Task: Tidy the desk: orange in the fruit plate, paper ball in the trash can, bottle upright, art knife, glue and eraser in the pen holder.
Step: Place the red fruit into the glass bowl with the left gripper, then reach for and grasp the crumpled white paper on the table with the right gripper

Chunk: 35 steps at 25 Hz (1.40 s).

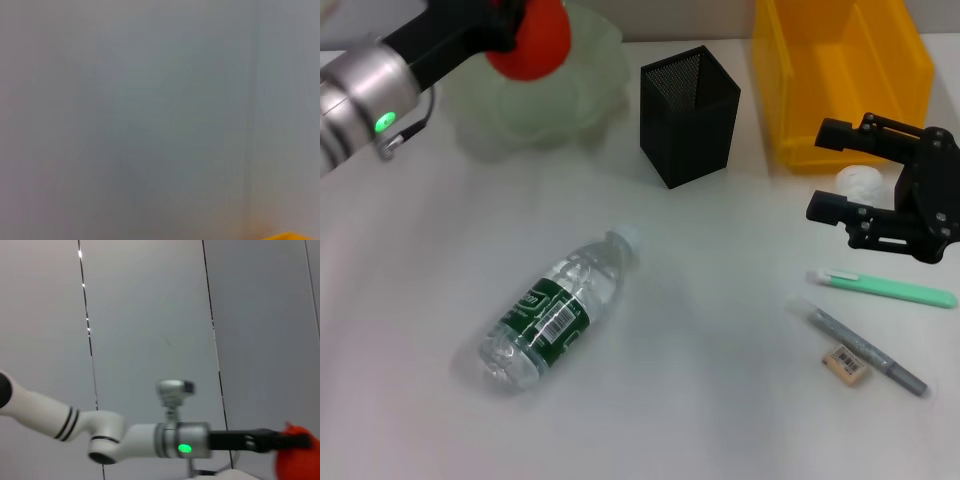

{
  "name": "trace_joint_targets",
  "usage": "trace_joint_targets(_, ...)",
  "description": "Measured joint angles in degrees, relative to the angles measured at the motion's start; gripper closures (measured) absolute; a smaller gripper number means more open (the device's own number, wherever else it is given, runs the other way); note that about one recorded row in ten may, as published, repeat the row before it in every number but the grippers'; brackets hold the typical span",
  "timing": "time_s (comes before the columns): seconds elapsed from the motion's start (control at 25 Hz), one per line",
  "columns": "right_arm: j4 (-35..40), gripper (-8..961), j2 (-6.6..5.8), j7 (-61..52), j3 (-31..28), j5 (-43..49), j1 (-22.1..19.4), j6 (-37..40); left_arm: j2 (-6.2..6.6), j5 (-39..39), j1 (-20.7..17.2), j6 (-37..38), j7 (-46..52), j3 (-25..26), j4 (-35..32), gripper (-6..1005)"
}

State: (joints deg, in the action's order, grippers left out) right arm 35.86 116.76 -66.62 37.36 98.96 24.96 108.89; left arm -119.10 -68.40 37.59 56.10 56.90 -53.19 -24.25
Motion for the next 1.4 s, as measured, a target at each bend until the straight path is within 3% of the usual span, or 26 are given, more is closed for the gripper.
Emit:
trace_joint_targets(0.16,-0.1,170,0.58,0.0,0.0,0.0,-0.4,0.2,-0.10,2.0,6.5,-13.3,-5.5,-0.3,3.5,876)
trace_joint_targets(0.28,-0.1,170,0.85,0.0,0.0,0.0,-0.6,0.2,-0.11,3.9,7.1,-14.6,-8.5,-0.2,4.0,887)
trace_joint_targets(0.4,-0.2,170,1.06,0.0,0.0,0.0,-0.6,0.2,-0.11,5.6,6.8,-14.6,-10.4,-0.2,4.1,835)
trace_joint_targets(0.52,-0.2,170,1.35,0.0,0.0,0.0,-0.6,0.2,-0.09,9.2,6.3,-11.8,-14.8,-0.4,5.6,783)
trace_joint_targets(0.72,-0.2,171,2.02,0.0,0.0,0.0,-0.6,-0.1,-0.08,14.6,5.6,-5.7,-17.0,-0.4,9.0,544)
trace_joint_targets(0.76,-0.2,171,2.17,-0.6,-0.1,0.0,-0.6,-0.2,-0.03,15.0,4.0,-0.8,-15.6,-0.4,9.3,504)
trace_joint_targets(0.8,-0.2,171,2.17,-0.6,-0.1,0.0,-0.6,-0.2,-0.03,15.0,4.0,-0.8,-15.6,-0.4,9.3,464)
trace_joint_targets(0.84,0.0,171,2.22,-1.9,-0.4,0.0,-0.6,-0.5,0.21,14.7,1.4,6.6,-13.1,-0.4,9.0,424)
trace_joint_targets(0.88,0.2,171,2.26,-3.4,-0.7,0.0,-0.6,-1.0,0.21,14.7,1.4,6.6,-13.1,-0.4,9.0,385)
trace_joint_targets(0.96,4.2,171,2.35,-13.9,-1.1,0.2,-0.8,-5.7,0.45,13.5,-2.7,16.3,-10.9,-1.6,8.8,305)
trace_joint_targets(1.0,4.2,170,2.35,-13.9,-1.1,0.2,-0.8,-5.7,0.45,13.5,-2.7,16.3,-10.9,-1.6,8.8,248)
trace_joint_targets(1.04,8.9,170,2.41,-22.8,0.0,1.2,-1.4,-9.0,0.53,12.9,-5.5,20.4,-10.4,-3.8,8.6,190)
trace_joint_targets(1.12,11.5,170,2.44,-27.3,0.7,2.0,-1.7,-10.4,0.54,12.8,-6.8,21.8,-10.3,-5.0,8.6,193)
trace_joint_targets(1.16,17.9,170,2.54,-36.4,2.6,4.8,-2.2,-12.9,0.51,12.8,-8.4,22.8,-10.2,-6.9,8.6,194)
trace_joint_targets(1.2,17.9,170,2.54,-36.4,2.6,4.8,-2.2,-12.9,0.51,12.8,-8.4,22.8,-10.2,-6.9,8.6,196)
trace_joint_targets(1.24,23.8,170,2.64,-45.4,4.0,8.8,-2.3,-14.8,0.37,12.8,-9.4,23.0,-10.2,-8.0,8.9,197)
trace_joint_targets(1.4,32.0,218,2.66,-58.7,4.6,17.0,-1.6,-16.2,0.15,12.8,-9.9,23.1,-10.2,-8.8,9.3,198)
